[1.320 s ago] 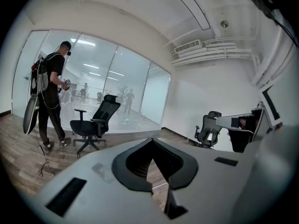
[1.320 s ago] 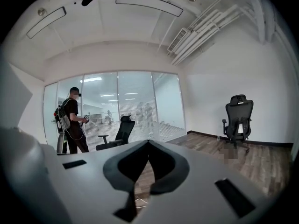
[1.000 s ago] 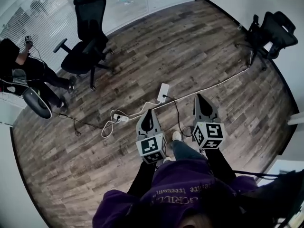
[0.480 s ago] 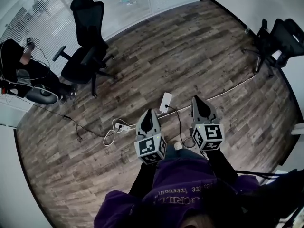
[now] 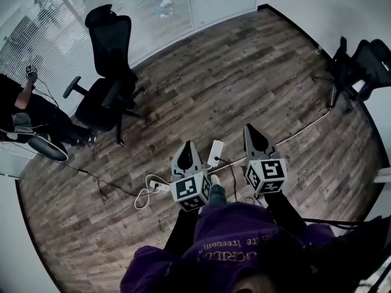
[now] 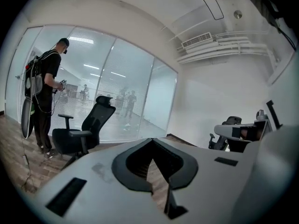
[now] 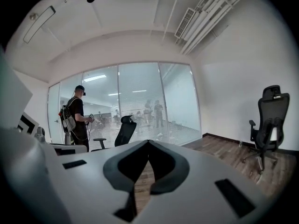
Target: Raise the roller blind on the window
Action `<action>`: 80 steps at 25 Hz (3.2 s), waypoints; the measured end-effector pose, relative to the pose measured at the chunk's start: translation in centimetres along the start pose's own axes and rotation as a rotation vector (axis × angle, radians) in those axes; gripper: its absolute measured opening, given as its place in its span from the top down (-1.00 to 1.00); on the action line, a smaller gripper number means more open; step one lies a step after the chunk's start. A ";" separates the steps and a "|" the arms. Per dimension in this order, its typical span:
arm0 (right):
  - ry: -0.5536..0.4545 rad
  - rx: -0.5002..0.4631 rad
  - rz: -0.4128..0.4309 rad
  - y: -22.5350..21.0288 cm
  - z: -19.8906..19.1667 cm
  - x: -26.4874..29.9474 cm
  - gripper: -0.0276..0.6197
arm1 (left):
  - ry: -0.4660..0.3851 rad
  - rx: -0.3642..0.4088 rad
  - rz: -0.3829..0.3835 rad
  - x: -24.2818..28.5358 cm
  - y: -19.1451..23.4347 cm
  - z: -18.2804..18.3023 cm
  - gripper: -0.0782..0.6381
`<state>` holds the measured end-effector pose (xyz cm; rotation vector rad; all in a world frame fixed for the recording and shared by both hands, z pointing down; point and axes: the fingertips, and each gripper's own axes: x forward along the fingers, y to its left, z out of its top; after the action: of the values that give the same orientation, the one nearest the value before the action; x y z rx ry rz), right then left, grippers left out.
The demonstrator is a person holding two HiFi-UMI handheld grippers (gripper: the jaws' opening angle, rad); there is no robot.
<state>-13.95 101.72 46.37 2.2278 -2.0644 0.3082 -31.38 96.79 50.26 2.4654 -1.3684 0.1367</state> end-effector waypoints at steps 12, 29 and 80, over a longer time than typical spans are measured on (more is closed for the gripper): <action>-0.012 -0.001 -0.007 -1.0 2.3 9.1 0.92 | -0.001 -0.053 -0.040 9.2 1.8 2.6 0.78; -0.016 -0.078 0.135 -11.4 9.2 33.5 0.92 | -0.025 -0.098 0.095 33.3 2.4 10.0 0.78; -0.118 -0.047 0.342 -16.8 27.4 103.1 0.92 | -0.064 -0.072 0.282 92.8 27.7 31.6 0.78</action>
<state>12.06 -3.04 42.16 1.9022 -2.4860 0.1515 -6.99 -2.12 48.46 2.2251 -1.7121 0.0709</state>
